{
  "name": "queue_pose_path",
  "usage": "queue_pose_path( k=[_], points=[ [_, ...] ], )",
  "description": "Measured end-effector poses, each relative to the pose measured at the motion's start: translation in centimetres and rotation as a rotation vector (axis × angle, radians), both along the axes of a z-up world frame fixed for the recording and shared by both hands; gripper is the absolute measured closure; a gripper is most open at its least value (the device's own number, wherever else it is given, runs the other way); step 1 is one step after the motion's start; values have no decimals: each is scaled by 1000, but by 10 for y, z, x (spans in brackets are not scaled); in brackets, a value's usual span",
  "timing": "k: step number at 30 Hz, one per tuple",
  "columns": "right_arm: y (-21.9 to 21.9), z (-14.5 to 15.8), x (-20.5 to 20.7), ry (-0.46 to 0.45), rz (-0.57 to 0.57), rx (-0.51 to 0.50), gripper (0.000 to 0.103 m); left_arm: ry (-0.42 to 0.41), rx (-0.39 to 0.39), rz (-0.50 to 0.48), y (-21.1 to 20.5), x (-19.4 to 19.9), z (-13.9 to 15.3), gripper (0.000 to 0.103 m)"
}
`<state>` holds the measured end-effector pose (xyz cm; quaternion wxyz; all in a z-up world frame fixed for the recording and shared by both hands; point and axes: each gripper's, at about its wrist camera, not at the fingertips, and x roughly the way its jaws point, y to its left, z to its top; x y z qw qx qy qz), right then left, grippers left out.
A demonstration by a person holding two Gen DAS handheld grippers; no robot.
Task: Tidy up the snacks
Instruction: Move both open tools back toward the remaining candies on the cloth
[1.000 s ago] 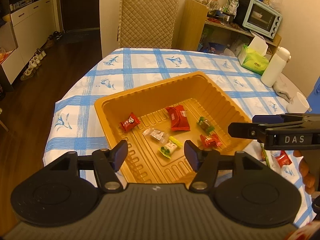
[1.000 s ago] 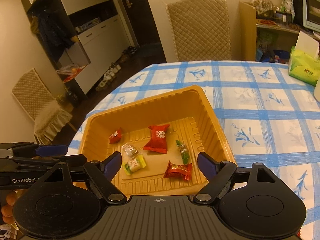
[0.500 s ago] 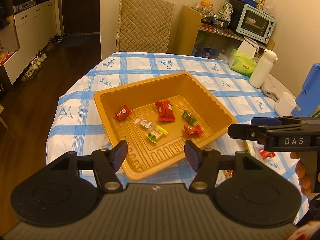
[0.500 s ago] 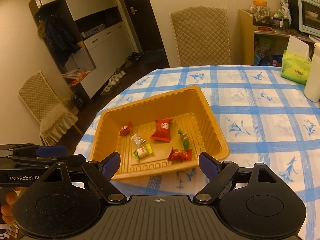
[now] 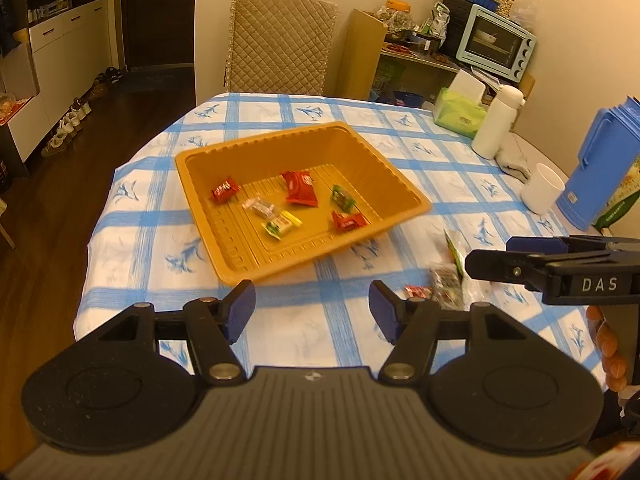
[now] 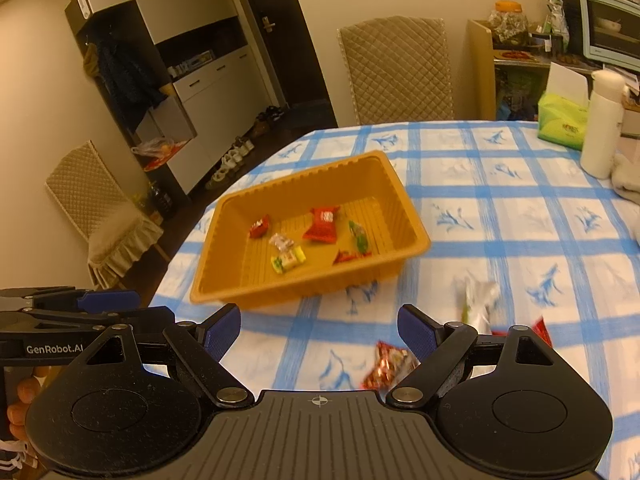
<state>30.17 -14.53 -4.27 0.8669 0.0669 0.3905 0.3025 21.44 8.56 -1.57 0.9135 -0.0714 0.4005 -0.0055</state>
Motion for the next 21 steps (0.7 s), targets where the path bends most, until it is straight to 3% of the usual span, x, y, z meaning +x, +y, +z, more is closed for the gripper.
queue_pose_path(
  k=[21],
  points=[
    [-72,-27,-66,75,-46,-30,18,61,-25,-79,-68,-53,-21,43]
  ],
)
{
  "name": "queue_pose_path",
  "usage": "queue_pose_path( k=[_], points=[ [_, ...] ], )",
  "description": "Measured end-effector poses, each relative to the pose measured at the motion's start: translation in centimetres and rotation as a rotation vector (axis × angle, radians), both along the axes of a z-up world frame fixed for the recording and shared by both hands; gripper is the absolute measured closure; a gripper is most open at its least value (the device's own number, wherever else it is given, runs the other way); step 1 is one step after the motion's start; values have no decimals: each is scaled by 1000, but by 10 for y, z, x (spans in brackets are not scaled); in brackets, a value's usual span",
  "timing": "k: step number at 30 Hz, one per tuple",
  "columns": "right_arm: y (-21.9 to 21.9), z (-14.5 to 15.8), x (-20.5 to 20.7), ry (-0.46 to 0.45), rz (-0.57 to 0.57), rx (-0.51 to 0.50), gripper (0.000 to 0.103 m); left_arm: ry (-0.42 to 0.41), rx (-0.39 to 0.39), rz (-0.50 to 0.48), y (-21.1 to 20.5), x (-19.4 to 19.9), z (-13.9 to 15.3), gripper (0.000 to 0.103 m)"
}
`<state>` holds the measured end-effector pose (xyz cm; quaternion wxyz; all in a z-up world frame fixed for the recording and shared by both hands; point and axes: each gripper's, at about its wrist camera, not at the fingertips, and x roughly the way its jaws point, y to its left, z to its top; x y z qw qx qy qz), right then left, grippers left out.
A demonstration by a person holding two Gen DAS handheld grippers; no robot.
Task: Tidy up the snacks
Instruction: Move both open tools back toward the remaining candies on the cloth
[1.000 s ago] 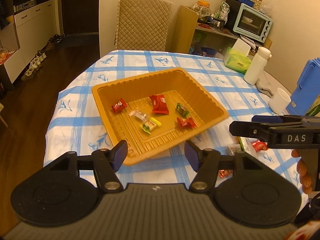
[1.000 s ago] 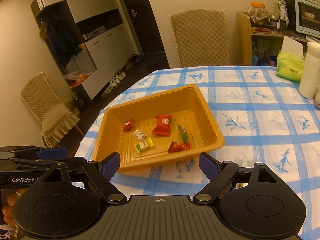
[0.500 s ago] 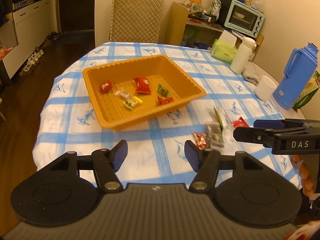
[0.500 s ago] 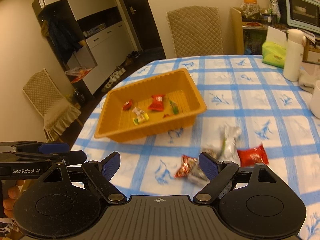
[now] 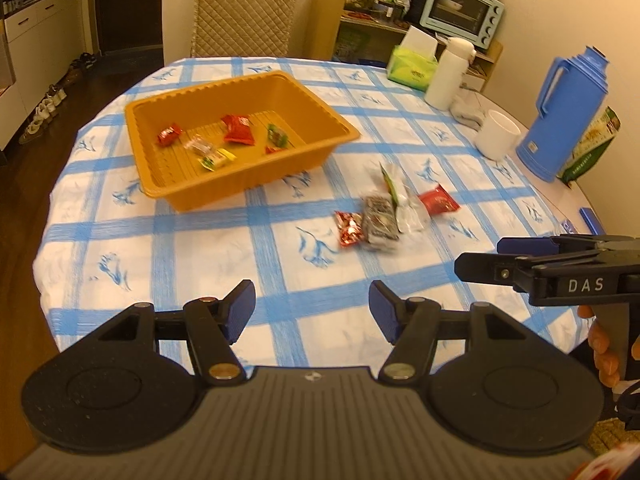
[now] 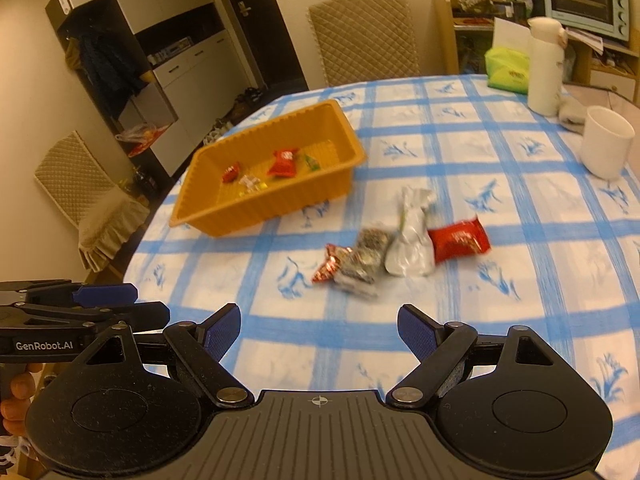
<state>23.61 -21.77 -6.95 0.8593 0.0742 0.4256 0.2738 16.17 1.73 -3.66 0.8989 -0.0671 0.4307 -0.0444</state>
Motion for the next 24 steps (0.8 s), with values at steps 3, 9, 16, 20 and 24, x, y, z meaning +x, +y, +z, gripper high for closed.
queue_pose_path(
  k=[3,9,16,20,24],
  points=[
    [-8,-5,-4,13,-17,-6,18,10,-2,-13,-7,-2,-4,43],
    [-22,-15,-10,42,-56,-28,18,31,1,-40,-19,0,-13,43],
    [-36,-30,-10,78,-111,-56,18,46,7,-71,-29,8,-23,43],
    [-40,-36,-7,93,-134,-71,18,55,14,-85,-32,15,-29,44],
    [-42,-43,-3,108,-153,-84,18,66,23,-96,-34,25,-37,47]
  ],
)
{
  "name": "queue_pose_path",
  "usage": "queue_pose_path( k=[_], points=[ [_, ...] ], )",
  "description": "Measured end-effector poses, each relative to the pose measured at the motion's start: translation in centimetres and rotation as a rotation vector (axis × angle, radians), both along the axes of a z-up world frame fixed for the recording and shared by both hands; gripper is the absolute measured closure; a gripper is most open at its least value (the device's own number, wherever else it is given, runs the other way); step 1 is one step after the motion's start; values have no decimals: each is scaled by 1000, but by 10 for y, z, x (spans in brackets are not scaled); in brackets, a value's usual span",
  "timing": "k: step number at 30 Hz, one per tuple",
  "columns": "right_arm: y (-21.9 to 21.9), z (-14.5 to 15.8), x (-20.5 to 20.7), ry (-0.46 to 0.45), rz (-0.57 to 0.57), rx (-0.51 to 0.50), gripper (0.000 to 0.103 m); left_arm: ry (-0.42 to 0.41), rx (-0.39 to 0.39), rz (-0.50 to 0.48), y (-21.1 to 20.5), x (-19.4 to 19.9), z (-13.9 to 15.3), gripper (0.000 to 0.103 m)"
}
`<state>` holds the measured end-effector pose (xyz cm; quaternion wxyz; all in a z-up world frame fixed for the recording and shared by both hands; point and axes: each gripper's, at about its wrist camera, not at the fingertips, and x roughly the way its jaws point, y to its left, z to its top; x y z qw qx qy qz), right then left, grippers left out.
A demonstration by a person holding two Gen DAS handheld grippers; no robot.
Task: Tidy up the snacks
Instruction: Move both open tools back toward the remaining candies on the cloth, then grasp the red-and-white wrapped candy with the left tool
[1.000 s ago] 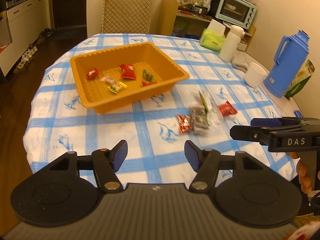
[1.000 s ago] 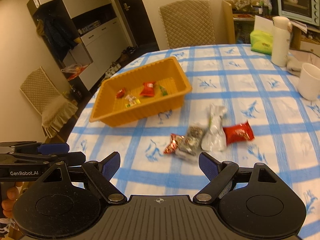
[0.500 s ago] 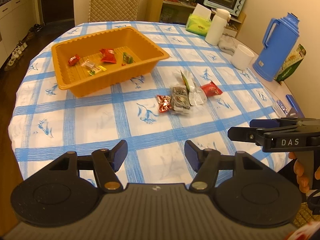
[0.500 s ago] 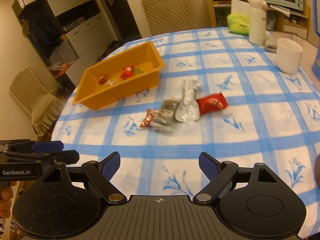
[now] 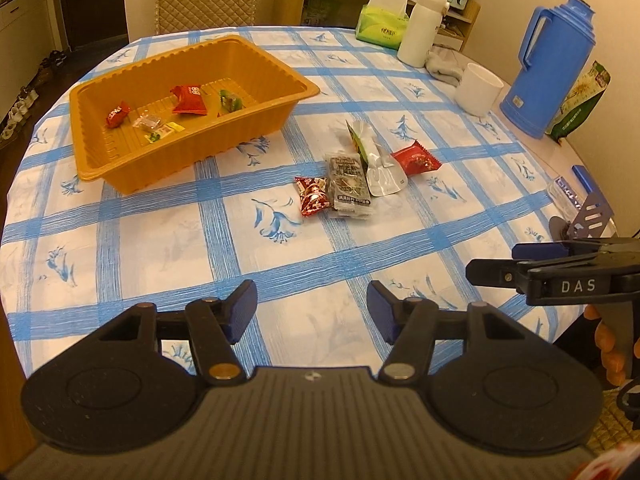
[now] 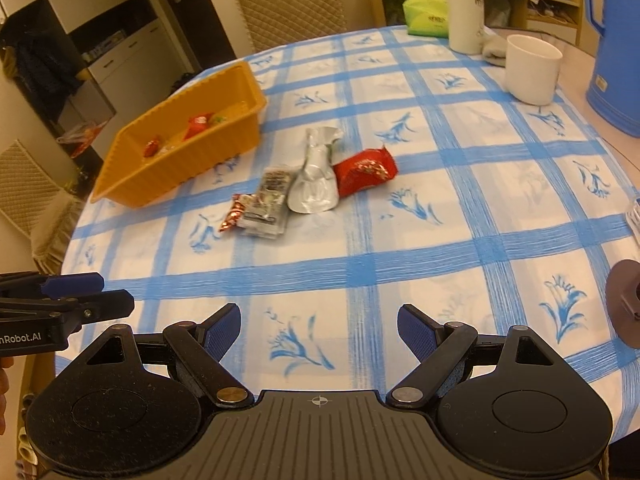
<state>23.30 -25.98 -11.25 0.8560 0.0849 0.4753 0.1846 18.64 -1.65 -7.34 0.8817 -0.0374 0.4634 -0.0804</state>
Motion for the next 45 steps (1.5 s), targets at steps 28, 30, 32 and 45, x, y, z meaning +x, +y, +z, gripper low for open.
queue_pose_path(
  k=[28,30,32,45],
  points=[
    [9,-11,54,12,-57,-16,18,-13,13,-50,-10,98,-35,57],
    [8,-11,56,14,-64,-17,18,-15,14,-49,-11,106,-38,59],
    [7,-12,57,16,-72,-18,18,-11,15,-50,-11,114,-42,60],
    [-1,-14,65,33,-121,-26,18,27,34,-101,-20,142,-64,73]
  ],
)
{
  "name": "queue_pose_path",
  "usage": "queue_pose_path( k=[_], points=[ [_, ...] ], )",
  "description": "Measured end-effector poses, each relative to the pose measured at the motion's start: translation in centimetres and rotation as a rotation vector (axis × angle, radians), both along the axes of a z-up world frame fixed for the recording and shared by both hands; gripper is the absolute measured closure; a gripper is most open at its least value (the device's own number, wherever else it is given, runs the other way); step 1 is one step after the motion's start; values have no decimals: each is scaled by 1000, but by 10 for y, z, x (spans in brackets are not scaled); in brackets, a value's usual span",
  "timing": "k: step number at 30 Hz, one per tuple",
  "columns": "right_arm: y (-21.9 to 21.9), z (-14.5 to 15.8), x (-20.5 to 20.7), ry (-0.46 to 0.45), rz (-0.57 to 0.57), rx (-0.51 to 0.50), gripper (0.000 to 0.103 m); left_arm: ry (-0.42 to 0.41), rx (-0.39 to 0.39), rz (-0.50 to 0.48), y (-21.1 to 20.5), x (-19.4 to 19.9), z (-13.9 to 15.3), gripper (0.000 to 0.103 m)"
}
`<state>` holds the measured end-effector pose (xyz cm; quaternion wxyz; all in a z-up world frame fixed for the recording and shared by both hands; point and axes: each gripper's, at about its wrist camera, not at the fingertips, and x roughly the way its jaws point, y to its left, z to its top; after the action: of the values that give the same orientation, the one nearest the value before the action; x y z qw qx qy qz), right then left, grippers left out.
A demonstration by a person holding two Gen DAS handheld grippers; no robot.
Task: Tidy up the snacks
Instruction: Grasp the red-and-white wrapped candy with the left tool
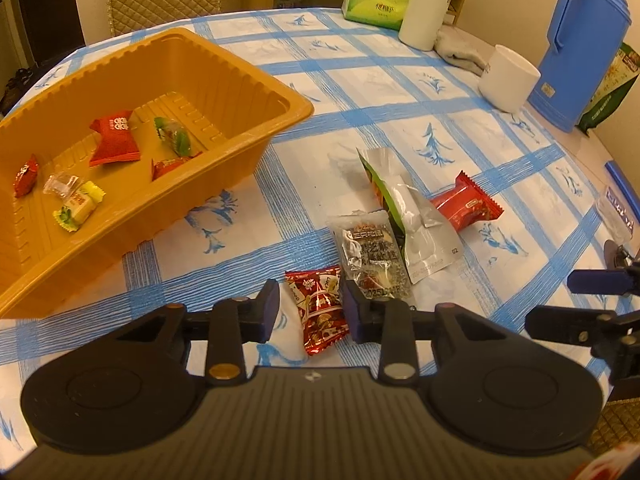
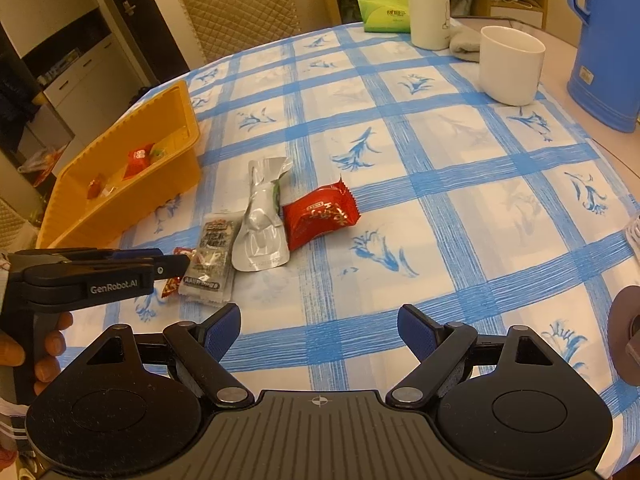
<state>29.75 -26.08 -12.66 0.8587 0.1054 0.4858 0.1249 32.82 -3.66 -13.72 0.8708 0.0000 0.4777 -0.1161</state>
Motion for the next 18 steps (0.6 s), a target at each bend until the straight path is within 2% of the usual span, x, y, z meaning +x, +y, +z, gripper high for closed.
queue_pose_path(
  k=[18],
  points=[
    [14,2,13,-15,34,4,18,25,10,-47,1,1,-6,81]
  ],
)
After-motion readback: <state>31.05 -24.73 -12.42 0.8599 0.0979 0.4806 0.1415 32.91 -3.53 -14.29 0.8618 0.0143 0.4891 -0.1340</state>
